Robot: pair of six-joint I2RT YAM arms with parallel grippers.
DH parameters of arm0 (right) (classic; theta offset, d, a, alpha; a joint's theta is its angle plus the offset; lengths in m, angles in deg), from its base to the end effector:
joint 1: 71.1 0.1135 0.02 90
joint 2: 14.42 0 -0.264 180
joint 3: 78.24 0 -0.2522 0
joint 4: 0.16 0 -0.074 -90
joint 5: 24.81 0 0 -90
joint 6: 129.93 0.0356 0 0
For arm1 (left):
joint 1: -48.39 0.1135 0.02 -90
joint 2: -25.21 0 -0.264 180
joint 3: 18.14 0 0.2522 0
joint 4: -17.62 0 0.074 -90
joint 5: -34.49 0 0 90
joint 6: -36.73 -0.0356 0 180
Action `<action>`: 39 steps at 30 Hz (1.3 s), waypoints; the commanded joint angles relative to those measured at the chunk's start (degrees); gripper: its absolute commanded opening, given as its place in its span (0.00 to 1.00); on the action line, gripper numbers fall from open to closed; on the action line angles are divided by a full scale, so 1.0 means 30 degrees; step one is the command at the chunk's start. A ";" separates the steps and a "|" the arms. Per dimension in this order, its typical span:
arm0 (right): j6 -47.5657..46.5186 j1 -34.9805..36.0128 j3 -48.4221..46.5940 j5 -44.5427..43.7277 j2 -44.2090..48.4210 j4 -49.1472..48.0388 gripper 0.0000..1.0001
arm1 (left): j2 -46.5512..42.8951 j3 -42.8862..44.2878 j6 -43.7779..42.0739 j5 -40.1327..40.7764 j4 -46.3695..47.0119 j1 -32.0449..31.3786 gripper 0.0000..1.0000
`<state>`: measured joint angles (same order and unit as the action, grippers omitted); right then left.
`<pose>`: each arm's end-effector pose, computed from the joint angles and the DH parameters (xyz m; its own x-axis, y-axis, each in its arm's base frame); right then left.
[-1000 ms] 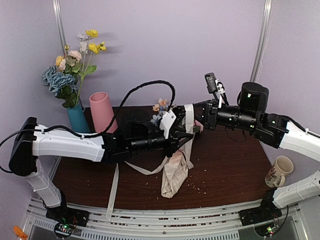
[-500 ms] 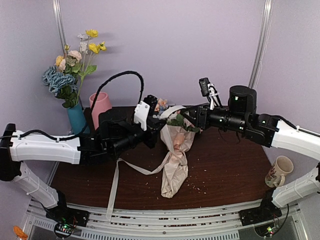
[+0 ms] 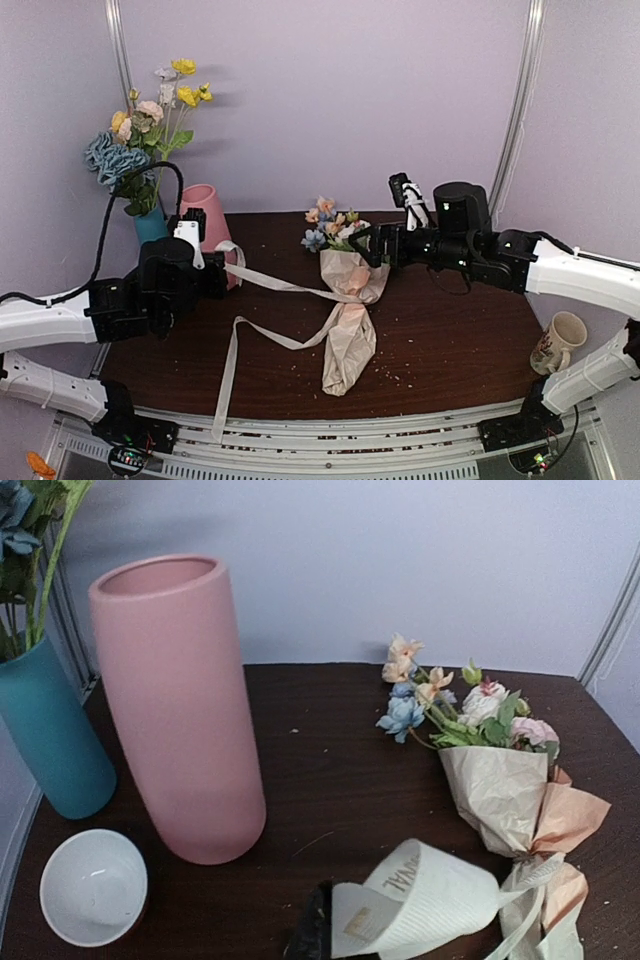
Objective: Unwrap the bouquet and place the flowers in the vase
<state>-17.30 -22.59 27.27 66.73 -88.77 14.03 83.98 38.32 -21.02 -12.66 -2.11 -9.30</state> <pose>0.2029 0.2308 0.3417 -0.4432 0.0795 -0.8929 -0.6452 0.6632 0.3793 0.1423 -0.1797 0.2915 -0.3205 -0.2252 -0.9201 0.1320 0.9512 -0.2788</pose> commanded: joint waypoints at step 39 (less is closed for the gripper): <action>0.2670 -0.4651 0.4512 0.2020 -0.3081 -0.0803 0.91 | 0.5203 0.8348 0.3938 -0.3960 -1.4347 -0.1435 0.98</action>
<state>-9.47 -36.16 40.12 70.73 -98.12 12.96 97.20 58.98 -9.55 -19.40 -37.50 -13.76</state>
